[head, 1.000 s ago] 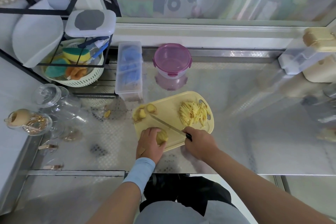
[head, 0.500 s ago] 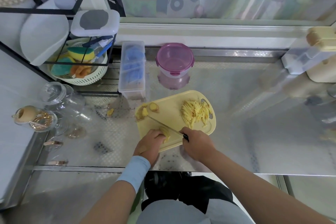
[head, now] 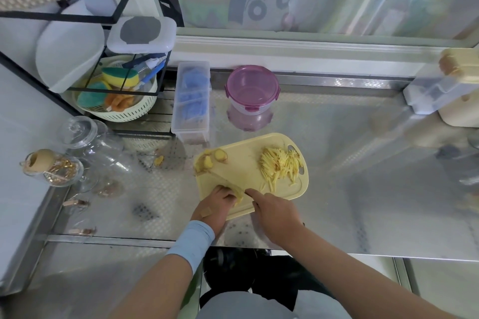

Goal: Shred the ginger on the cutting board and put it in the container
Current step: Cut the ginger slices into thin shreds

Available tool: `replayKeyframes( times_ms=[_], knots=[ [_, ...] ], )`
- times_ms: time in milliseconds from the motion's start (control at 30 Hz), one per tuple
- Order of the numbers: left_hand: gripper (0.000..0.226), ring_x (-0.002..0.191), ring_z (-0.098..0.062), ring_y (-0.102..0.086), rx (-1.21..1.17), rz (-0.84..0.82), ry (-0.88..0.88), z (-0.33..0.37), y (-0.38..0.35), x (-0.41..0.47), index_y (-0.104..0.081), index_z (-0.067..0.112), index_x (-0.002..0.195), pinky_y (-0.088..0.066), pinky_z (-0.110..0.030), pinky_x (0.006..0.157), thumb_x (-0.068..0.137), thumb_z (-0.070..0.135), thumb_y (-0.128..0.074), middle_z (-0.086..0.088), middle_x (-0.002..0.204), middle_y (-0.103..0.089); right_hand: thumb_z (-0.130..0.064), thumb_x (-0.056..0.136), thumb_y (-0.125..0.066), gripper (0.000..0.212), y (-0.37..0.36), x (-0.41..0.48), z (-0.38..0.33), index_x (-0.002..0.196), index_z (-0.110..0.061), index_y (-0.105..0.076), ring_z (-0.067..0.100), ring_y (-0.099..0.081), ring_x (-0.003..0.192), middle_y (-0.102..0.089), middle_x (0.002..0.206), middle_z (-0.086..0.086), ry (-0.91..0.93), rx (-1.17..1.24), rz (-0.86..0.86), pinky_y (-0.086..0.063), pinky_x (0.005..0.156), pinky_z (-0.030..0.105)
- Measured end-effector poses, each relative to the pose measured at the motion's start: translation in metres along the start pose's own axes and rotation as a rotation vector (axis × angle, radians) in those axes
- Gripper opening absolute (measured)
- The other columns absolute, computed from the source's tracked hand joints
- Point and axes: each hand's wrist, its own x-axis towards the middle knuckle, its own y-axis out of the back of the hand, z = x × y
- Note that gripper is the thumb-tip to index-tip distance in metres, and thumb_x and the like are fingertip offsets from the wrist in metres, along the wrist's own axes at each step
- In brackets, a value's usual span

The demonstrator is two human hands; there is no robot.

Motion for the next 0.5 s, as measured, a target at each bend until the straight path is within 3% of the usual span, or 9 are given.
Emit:
replayKeyframes(
  times_ms=[67, 133, 200, 267, 400, 500],
  knots=[
    [0.022, 0.112, -0.023, -0.048, -0.027, -0.047, 0.053, 0.003, 0.003, 0.0, -0.068, 0.012, 0.101, -0.053, -0.038, 0.083, 0.081, 0.002, -0.067, -0.004, 0.111, -0.064, -0.015, 0.103, -0.041, 0.052, -0.004, 0.0, -0.002, 0.146, -0.039, -0.025, 0.032, -0.062, 0.08, -0.052, 0.091, 0.002, -0.011, -0.009, -0.016, -0.052, 0.068, 0.042],
    [0.03, 0.123, -0.022, -0.046, 0.053, -0.09, 0.019, 0.009, 0.005, 0.0, -0.064, 0.012, 0.122, -0.042, -0.034, 0.098, 0.093, 0.007, -0.055, -0.002, 0.13, -0.055, -0.015, 0.101, -0.043, 0.053, -0.006, 0.001, -0.003, 0.143, -0.04, -0.024, 0.032, -0.06, 0.074, -0.048, 0.085, 0.0, -0.02, -0.009, -0.01, -0.051, 0.064, 0.042],
    [0.029, 0.123, -0.018, -0.044, 0.088, -0.095, -0.019, 0.013, 0.007, 0.006, -0.063, 0.013, 0.123, -0.037, -0.029, 0.099, 0.098, 0.012, -0.049, -0.001, 0.132, -0.052, -0.015, 0.1, -0.044, 0.053, -0.007, 0.0, -0.004, 0.142, -0.039, -0.023, 0.031, -0.055, 0.068, -0.046, 0.083, 0.0, -0.022, -0.014, 0.006, -0.047, 0.059, 0.04],
    [0.023, 0.12, -0.017, -0.046, 0.074, -0.103, -0.028, 0.013, 0.011, 0.012, -0.067, 0.013, 0.112, -0.038, -0.028, 0.096, 0.098, 0.016, -0.049, -0.002, 0.128, -0.055, -0.016, 0.1, -0.044, 0.053, -0.007, -0.001, -0.002, 0.141, -0.039, -0.023, 0.03, -0.051, 0.066, -0.045, 0.083, -0.001, -0.021, -0.024, 0.015, -0.043, 0.056, 0.039],
    [0.04, 0.127, -0.014, -0.042, 0.071, -0.088, -0.135, 0.003, 0.006, 0.007, -0.062, 0.016, 0.127, -0.032, -0.021, 0.095, 0.098, 0.032, -0.038, 0.0, 0.14, -0.049, -0.013, 0.098, -0.045, 0.057, -0.008, -0.005, 0.003, 0.142, -0.04, -0.023, 0.031, -0.052, 0.069, -0.046, 0.088, -0.001, -0.043, -0.04, 0.008, -0.042, 0.058, 0.038],
    [0.039, 0.125, -0.014, -0.042, -0.047, -0.065, -0.014, 0.002, 0.006, 0.003, -0.061, 0.02, 0.127, -0.032, -0.021, 0.093, 0.096, 0.028, -0.04, 0.001, 0.138, -0.05, -0.017, 0.099, -0.046, 0.055, -0.01, -0.004, 0.006, 0.143, -0.042, -0.023, 0.031, -0.054, 0.069, -0.053, 0.092, 0.001, -0.041, -0.05, 0.024, -0.04, 0.057, 0.038]
  ],
)
